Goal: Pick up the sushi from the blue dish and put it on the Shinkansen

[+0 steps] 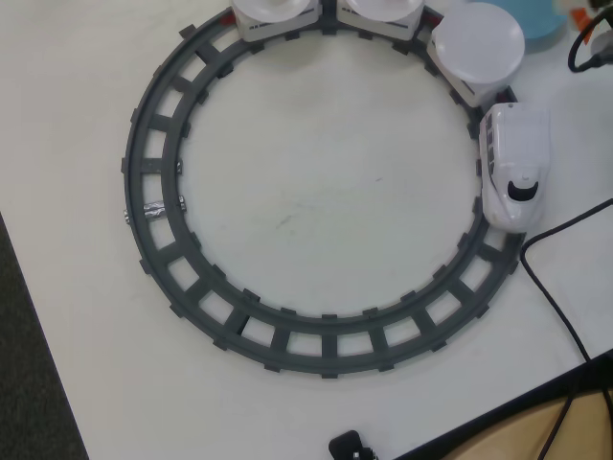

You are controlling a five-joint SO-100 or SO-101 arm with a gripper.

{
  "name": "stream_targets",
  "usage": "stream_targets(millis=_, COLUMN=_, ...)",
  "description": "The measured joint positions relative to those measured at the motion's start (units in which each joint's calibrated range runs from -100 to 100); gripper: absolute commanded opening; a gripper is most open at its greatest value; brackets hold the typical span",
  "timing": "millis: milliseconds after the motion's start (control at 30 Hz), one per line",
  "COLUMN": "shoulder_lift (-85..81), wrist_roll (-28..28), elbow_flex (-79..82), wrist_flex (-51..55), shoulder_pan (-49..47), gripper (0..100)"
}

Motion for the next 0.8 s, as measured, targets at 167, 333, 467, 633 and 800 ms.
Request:
stream_targets(millis=167, shoulder_lift=-3.7, wrist_roll=-2.0, elbow_flex=7.8, wrist_flex=-5.2, shoulder_pan=-6.1, gripper=2)
stream_targets(millis=333, shoulder_lift=-4.2, wrist_roll=-3.0, elbow_flex=13.4, wrist_flex=-8.7, shoulder_pan=-11.1, gripper=2)
stream_targets(millis=467, shoulder_lift=-4.2, wrist_roll=-4.2, elbow_flex=14.4, wrist_flex=-11.1, shoulder_pan=-14.9, gripper=2)
stream_targets(millis=633, shoulder_lift=-4.2, wrist_roll=-4.5, elbow_flex=14.4, wrist_flex=-11.5, shoulder_pan=-17.1, gripper=2)
stream_targets(millis=800, shoulder_lift=-4.2, wrist_roll=-4.5, elbow_flex=15.6, wrist_flex=-11.8, shoulder_pan=-16.5, gripper=2)
